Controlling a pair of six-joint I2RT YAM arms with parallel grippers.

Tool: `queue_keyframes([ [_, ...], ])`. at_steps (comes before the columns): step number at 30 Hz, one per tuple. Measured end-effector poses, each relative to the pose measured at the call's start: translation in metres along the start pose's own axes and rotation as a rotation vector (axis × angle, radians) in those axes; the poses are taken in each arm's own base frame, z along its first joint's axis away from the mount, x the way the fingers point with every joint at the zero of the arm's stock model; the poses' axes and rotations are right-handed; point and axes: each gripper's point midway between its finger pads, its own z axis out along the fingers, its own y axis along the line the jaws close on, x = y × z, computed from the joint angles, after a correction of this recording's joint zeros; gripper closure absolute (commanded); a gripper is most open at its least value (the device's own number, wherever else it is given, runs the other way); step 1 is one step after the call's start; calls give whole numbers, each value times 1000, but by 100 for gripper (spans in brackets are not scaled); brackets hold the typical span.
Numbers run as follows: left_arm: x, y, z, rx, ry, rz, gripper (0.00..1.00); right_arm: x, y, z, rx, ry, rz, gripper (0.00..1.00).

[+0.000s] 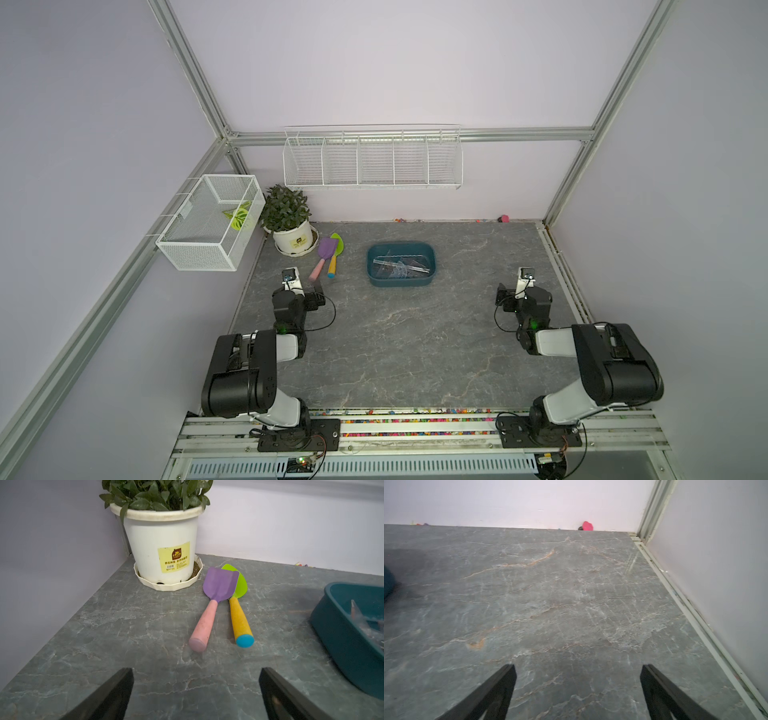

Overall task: Put the scattered rulers into the storage box
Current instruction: Reset both arms

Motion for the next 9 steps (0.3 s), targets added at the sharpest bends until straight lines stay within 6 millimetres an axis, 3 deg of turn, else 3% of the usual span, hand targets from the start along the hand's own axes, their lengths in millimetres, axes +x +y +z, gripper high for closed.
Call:
queue_keyframes([
  [9,2,-4,0,26,9,-5,0,-4,16,2,-46,18,-23,1],
])
